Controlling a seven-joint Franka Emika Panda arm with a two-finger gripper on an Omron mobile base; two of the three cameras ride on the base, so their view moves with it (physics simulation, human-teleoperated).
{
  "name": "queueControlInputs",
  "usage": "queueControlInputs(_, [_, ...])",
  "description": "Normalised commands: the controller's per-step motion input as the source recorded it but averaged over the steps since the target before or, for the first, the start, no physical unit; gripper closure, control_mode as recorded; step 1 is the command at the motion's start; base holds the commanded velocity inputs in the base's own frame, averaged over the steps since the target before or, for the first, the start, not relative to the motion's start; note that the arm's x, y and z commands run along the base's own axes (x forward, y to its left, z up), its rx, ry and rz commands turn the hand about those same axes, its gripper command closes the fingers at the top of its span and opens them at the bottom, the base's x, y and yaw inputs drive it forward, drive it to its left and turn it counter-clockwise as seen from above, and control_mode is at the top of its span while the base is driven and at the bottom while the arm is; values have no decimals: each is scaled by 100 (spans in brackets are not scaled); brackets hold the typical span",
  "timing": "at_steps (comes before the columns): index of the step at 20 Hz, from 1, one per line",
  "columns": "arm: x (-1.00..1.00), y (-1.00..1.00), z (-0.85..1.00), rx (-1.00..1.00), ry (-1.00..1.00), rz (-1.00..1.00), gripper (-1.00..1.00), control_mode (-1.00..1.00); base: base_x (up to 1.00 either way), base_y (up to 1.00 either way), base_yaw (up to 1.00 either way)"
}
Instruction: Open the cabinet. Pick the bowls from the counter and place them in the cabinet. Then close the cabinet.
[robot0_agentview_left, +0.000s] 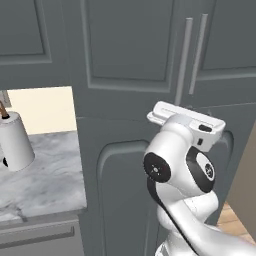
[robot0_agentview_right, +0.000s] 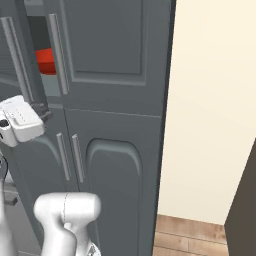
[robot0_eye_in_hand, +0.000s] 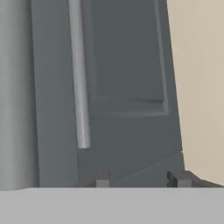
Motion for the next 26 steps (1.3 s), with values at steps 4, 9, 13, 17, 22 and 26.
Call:
queueControlInputs(4, [100, -26, -28, 0, -10, 8, -100, -100, 0, 0, 0])
queueControlInputs(9, [100, -20, -18, -1, -8, 6, -100, -100, 0, 0, 0])
queueControlInputs(13, [100, -15, -19, -1, -8, 7, -100, -100, 0, 0, 0])
queueControlInputs(17, [100, 0, -29, 0, -7, 8, -100, -100, 0, 0, 0])
queueControlInputs(22, [100, 16, -46, 0, -7, 7, -100, -100, 0, 0, 0])
queueControlInputs(26, [100, 78, -53, 0, -14, 0, -100, -100, 0, 0, 0])
